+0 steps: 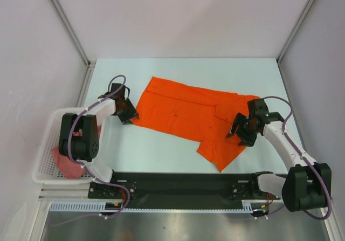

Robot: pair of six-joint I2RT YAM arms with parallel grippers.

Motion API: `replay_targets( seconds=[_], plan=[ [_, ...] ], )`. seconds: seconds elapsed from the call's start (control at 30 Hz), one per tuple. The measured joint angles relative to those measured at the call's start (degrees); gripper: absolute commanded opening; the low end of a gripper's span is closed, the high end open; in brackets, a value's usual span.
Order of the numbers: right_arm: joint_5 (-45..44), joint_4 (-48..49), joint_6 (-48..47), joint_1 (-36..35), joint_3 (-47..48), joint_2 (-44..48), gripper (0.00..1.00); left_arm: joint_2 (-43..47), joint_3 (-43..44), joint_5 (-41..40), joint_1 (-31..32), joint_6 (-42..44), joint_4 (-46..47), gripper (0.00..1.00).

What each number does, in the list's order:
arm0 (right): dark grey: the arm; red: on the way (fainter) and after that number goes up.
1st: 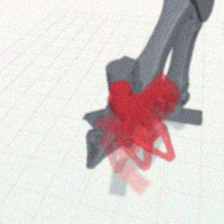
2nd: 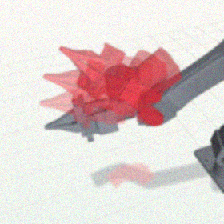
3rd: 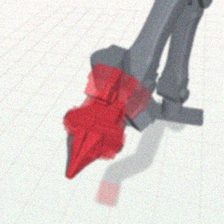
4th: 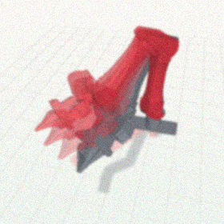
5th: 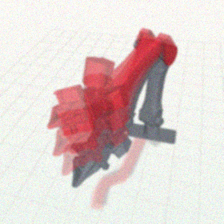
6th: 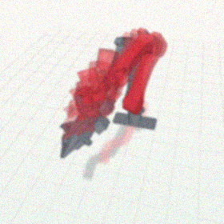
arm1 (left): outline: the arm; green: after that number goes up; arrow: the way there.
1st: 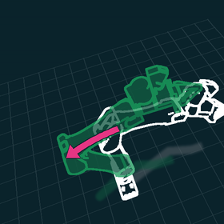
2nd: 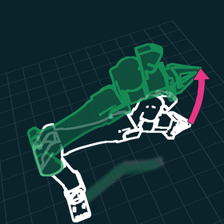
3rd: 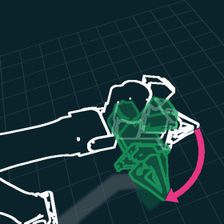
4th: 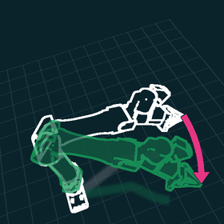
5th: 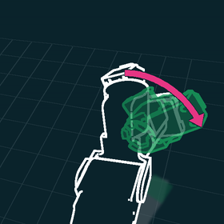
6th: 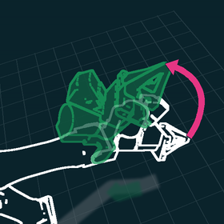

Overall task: Fold and stack the t-shirts
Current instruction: Fold the tshirt

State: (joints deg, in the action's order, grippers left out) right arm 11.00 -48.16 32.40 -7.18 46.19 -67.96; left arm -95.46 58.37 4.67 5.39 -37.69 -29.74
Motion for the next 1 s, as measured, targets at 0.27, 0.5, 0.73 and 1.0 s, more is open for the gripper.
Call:
replay_targets(
  seconds=[0.27, 0.5, 0.73, 1.0],
  plan=[
    [0.87, -1.36, 0.44, 0.07, -0.44, 4.81, 0.7, -3.06, 0.04, -2.67, -0.24, -2.69, -0.46, 0.45],
    [0.87, -2.08, 0.68, 1.57, -1.6, 4.79, 0.69, -3.13, 0.35, -5.49, -0.48, -3.45, -1.31, 0.44],
    [0.87, -2.32, 1.31, 2.99, -1.77, 3.23, 0.69, -3.1, 0.35, -6.08, -0.55, -3.43, -1.44, 0.44],
    [0.31, -2.51, 3.91, 3.37, -4.37, 2.62, 0.59, -4.31, 1.42, -6.4, -0.96, -2.8, -2.47, 0.01]
  ],
)
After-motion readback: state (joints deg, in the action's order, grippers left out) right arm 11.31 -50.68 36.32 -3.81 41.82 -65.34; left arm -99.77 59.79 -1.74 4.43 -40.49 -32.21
